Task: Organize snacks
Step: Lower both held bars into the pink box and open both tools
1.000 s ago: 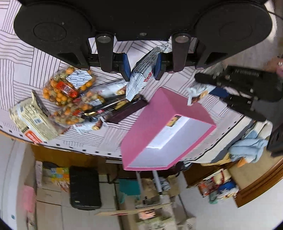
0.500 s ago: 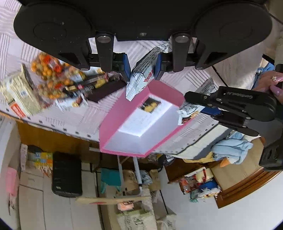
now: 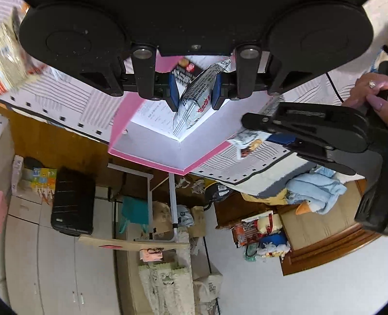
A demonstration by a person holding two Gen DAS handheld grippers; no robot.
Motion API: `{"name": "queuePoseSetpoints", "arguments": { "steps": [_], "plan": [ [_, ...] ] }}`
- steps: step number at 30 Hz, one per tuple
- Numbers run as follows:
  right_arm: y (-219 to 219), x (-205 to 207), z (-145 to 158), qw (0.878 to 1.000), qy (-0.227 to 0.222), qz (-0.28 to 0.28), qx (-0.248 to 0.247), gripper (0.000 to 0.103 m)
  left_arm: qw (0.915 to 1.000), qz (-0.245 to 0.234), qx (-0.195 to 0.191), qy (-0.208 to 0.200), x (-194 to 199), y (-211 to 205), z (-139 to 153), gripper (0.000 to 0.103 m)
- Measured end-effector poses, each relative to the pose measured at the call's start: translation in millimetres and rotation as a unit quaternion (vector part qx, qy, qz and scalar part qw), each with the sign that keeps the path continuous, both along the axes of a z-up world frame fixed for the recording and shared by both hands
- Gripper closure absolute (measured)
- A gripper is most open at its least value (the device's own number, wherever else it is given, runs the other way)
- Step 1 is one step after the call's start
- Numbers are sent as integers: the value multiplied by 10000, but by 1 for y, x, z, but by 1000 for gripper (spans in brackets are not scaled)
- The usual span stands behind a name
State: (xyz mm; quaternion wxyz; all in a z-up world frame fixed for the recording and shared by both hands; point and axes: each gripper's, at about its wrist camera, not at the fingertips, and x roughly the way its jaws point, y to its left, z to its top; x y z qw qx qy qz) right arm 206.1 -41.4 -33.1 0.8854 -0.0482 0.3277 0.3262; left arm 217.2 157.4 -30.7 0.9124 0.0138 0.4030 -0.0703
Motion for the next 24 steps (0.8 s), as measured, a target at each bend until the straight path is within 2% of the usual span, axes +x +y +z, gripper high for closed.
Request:
{"name": "queuePoseSetpoints", "arguments": {
  "steps": [5,10,15,22,24],
  "plan": [
    [26,29,-30,9982,28,244,-554,69,9987,304,-376,162,37,14,-38,77],
    [39,47,-50,9951,348,562,-737,69,9981,303,-332,414,50,17,-60,77],
    [46,58,-61,9916,389,1038,-674,69,9974,252,-261,623,59,15,-75,76],
    [50,66,-71,9899,371,1049,-880,68,9954,420,-331,793,66,16,-88,75],
    [53,65,-70,9900,248,939,-1021,57,9953,437,-312,800,66,17,-88,72]
  ]
}}
